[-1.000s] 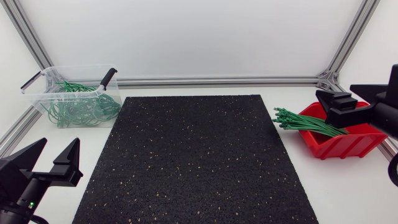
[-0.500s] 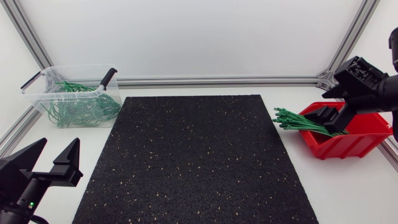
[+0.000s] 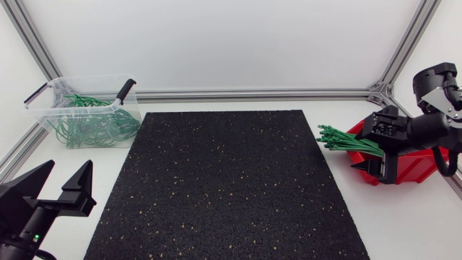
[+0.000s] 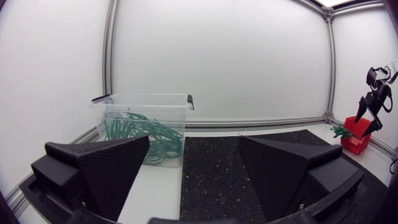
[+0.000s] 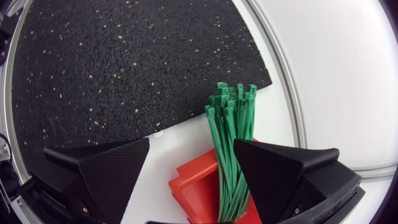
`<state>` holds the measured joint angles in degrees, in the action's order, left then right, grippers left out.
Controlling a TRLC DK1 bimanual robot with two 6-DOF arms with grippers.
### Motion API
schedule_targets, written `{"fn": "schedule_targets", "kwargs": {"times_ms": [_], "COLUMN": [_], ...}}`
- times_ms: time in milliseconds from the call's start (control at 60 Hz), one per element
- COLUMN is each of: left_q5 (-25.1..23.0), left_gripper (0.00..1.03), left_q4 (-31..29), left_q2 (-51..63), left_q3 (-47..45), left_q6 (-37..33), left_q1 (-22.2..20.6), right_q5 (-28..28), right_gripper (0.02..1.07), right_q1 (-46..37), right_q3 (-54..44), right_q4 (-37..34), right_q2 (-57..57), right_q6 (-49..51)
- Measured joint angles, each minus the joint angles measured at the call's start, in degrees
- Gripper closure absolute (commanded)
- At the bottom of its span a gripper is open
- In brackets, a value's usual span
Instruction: Take a green cable tie from the red box, thread the tail through the head to close it, then place it in the transparent bin on the left.
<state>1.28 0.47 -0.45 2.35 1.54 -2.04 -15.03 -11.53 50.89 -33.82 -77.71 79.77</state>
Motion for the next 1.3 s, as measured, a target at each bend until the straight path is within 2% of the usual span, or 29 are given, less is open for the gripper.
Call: {"fn": "schedule_targets", "kwargs": {"times_ms": [217, 467, 767, 1100, 1300], "left_q5": [0.00, -0.02, -0.42, -0.59, -0.59], "left_gripper": [0.04, 0.04, 0.04, 0.04, 0.04], "left_q4": [0.00, 0.00, -0.13, -0.15, -0.15], "left_q2": [0.00, 0.09, 0.76, 0.87, 0.87], "left_q3": [0.00, 0.00, 0.00, 0.00, 0.00], "left_q6": [0.00, 0.00, 0.00, 0.02, 0.00], "left_q1": [0.00, 0.00, 0.00, -0.02, 0.00], "right_q5": [-0.04, -0.13, 2.99, 5.88, 5.92], "right_gripper": [0.09, 0.09, 0.09, 0.10, 0.10], "right_q1": [-1.40, -0.96, 0.61, 0.17, -0.66], "right_q3": [-0.44, -1.20, -3.08, -10.08, -11.15], "right_q4": [1.57, 7.48, 8.98, 6.82, 8.55], "right_q2": [-5.64, -8.26, -10.67, -2.19, 1.57], "right_q6": [7.54, 8.66, 9.07, 12.76, 13.92]}}
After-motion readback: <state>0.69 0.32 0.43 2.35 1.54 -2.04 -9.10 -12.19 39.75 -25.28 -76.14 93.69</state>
